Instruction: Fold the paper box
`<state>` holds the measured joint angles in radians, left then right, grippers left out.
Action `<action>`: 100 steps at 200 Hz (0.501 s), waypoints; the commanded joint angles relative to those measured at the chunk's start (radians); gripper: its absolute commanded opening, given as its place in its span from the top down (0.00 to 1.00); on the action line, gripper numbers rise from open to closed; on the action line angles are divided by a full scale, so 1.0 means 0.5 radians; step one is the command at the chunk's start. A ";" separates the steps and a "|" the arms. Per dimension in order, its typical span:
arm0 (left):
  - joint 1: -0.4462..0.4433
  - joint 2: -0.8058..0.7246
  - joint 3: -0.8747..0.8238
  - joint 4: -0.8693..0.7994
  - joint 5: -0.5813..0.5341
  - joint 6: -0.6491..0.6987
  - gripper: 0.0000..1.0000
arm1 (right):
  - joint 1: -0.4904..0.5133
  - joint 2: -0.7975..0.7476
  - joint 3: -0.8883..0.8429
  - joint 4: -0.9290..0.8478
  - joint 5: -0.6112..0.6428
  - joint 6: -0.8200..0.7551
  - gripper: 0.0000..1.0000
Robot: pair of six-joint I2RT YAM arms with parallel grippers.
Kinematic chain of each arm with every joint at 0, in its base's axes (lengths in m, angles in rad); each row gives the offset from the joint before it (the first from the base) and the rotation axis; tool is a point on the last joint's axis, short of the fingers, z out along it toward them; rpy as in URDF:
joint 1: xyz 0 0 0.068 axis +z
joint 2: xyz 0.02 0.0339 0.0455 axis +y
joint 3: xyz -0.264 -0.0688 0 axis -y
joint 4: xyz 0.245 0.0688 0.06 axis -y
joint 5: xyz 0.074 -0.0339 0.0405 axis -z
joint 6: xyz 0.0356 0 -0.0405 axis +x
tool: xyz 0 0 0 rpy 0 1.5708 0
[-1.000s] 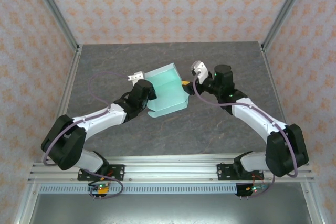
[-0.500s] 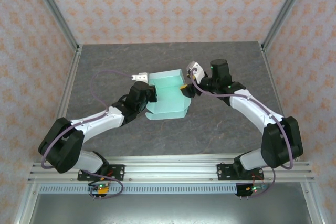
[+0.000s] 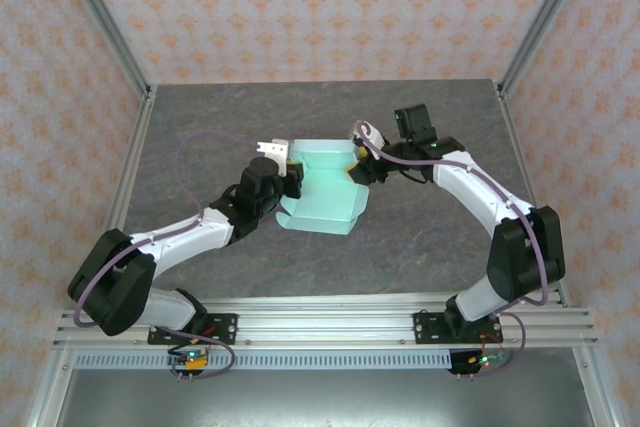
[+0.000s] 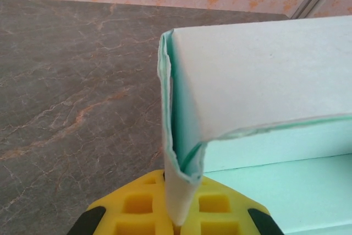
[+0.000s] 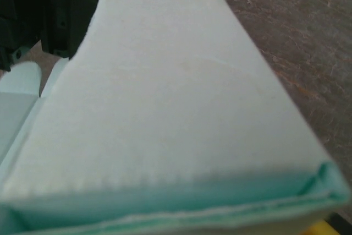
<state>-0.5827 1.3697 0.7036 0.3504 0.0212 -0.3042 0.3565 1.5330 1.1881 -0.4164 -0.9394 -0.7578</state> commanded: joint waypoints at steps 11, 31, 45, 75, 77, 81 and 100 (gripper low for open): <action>0.007 -0.050 0.037 0.012 -0.037 -0.014 1.00 | 0.004 -0.071 -0.047 0.118 -0.030 0.150 0.66; 0.009 -0.035 0.050 0.003 -0.042 -0.068 1.00 | 0.005 -0.149 -0.138 0.267 -0.011 0.224 0.41; 0.012 -0.014 0.087 -0.061 -0.104 -0.160 1.00 | 0.005 -0.213 -0.202 0.360 0.005 0.278 0.31; 0.088 0.075 0.235 -0.420 -0.283 -0.746 1.00 | 0.004 -0.419 -0.438 0.987 0.410 0.949 0.27; 0.095 0.079 0.241 -0.431 -0.287 -0.791 1.00 | 0.004 -0.436 -0.458 1.057 0.483 1.033 0.27; 0.111 0.091 0.251 -0.457 -0.286 -0.883 1.00 | 0.002 -0.465 -0.494 1.124 0.570 1.170 0.25; 0.131 0.139 0.259 -0.426 -0.270 -1.193 1.00 | 0.004 -0.619 -0.567 1.221 1.193 2.058 0.22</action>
<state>-0.5407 1.4059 0.7998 0.2039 -0.0608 -0.6033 0.3592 1.3243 0.9413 -0.0284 -0.7219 -0.3096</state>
